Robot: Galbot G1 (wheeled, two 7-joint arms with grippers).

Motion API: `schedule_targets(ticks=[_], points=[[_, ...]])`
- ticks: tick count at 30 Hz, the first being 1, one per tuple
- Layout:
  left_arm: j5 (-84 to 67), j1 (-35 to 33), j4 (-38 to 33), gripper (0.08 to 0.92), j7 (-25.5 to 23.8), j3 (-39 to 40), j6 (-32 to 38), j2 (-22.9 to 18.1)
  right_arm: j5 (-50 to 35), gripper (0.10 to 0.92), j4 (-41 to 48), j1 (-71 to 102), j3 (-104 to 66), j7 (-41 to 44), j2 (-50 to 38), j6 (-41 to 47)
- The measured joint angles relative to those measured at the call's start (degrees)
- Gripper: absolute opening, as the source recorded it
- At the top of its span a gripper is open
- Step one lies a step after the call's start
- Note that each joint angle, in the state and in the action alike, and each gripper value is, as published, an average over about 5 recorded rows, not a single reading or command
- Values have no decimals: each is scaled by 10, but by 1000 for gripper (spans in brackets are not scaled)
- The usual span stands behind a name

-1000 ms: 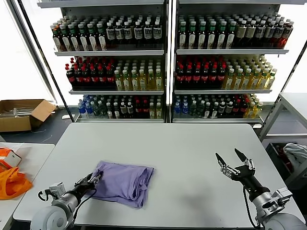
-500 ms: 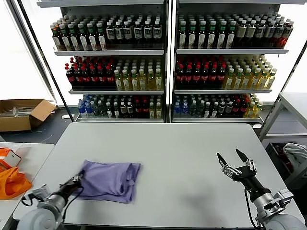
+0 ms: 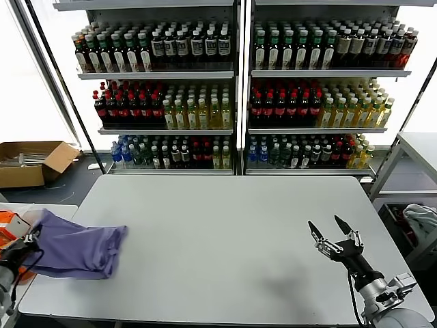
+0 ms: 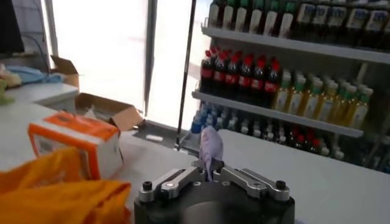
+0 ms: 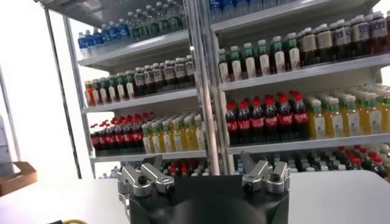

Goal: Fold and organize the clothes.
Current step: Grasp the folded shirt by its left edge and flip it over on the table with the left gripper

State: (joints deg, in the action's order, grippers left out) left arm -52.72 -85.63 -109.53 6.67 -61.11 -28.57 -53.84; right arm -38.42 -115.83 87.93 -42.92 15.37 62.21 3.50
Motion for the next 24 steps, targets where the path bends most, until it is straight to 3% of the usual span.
schedule_targets(ticks=[5,10,17,24], points=[[3,-6,-49,110,14,-11,-7,-3,-1,823,0,3,0,1,1,-3],[3,-12,-117,110,48,27,-8,-20,1,823,-4,8,-2,1,6,-4],[-24,10,-181,110,119,176,-6,-56,7,823,-13,19,-6,2,10,-5],[-51,65,-170,110,176,347,4,-106,16,823,-25,33,-11,0,17,-2]])
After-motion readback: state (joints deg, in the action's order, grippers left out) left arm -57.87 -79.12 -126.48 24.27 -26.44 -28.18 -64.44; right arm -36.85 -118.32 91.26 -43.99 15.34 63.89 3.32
